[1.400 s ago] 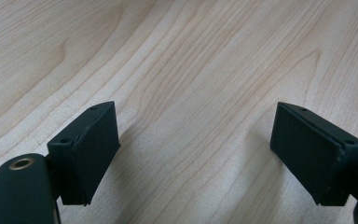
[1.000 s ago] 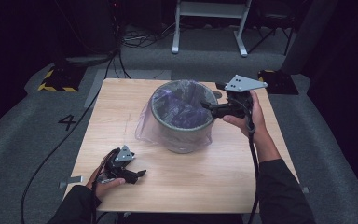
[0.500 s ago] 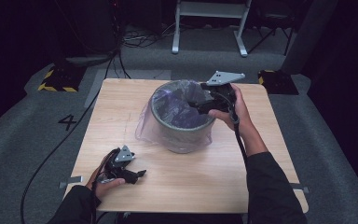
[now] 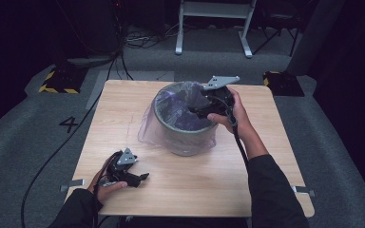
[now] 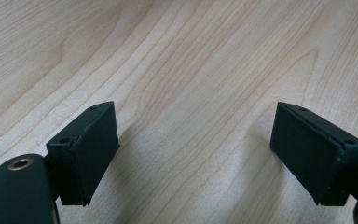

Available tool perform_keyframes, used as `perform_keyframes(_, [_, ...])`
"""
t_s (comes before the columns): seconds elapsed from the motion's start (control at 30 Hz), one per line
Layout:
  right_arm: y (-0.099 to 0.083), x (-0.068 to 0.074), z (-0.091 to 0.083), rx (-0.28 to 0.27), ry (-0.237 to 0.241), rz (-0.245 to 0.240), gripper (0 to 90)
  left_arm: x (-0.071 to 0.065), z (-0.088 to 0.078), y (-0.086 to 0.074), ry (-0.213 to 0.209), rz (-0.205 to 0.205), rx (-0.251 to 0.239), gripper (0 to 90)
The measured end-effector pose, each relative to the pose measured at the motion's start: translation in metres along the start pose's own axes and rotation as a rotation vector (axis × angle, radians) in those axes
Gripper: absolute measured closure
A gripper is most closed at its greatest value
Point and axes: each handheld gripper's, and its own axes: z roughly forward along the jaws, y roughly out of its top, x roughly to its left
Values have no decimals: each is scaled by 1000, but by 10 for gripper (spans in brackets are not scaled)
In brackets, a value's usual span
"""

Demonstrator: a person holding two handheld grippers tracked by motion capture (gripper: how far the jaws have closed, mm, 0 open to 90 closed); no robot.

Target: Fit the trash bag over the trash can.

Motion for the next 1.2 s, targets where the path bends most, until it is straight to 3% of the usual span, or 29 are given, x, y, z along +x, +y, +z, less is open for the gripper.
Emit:
perform_keyframes(0.07, [0, 1, 2, 7, 26, 6, 227, 0, 0, 0, 0, 0, 0, 149])
perform_keyframes(0.33, [0, 2, 13, 62, 42, -3, 231, 0, 0, 0, -1, 1, -1, 148])
perform_keyframes(0.8, [-4, 1, 20, 158, 18, -34, 274, 0, 0, 0, -6, 3, 0, 148])
perform_keyframes(0.97, [-5, 3, 25, 221, 17, -57, 272, 0, 0, 0, -8, 5, -1, 148])
perform_keyframes(1.2, [-5, 6, 29, 280, 19, -54, 268, 0, 0, 0, -10, 6, 0, 148])
